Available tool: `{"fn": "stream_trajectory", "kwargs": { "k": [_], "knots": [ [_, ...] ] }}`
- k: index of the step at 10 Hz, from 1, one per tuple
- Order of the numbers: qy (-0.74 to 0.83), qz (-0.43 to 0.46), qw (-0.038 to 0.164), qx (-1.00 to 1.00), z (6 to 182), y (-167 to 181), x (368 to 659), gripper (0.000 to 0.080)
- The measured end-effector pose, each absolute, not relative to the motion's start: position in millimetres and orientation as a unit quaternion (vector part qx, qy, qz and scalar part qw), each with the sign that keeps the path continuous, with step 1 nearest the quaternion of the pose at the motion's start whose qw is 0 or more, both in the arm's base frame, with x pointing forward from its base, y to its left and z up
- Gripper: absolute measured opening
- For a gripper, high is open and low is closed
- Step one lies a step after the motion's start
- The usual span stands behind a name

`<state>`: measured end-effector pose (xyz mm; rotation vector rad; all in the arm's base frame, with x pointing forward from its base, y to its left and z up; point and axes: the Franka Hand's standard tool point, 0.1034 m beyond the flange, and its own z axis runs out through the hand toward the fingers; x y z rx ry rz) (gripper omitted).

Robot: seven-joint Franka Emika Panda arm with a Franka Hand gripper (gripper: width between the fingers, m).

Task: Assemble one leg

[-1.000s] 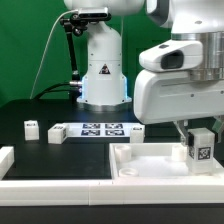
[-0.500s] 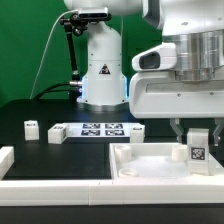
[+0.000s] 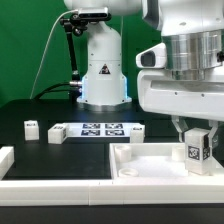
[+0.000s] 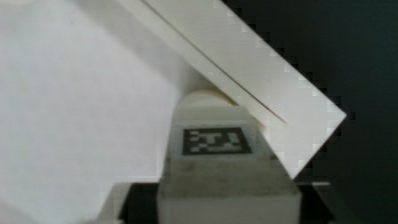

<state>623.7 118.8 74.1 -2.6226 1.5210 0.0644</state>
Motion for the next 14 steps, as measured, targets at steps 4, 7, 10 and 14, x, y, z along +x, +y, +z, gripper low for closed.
{"fn": "stream_trajectory", "kwargs": {
  "k": [4, 7, 10, 14],
  "knots": [
    [0.607, 0.032, 0.058, -0.792, 74.4, 118.3, 624.4, 0.0292],
    [0.584, 0.032, 0.059, -0.809, 74.2, 119.1, 624.1, 0.0521],
    [0.481, 0.033, 0.054, -0.875, 76.4, 121.6, 623.3, 0.0641],
    [0.307, 0.019, 0.050, -0.950, 77.5, 123.4, 624.2, 0.0648]
  ]
}}
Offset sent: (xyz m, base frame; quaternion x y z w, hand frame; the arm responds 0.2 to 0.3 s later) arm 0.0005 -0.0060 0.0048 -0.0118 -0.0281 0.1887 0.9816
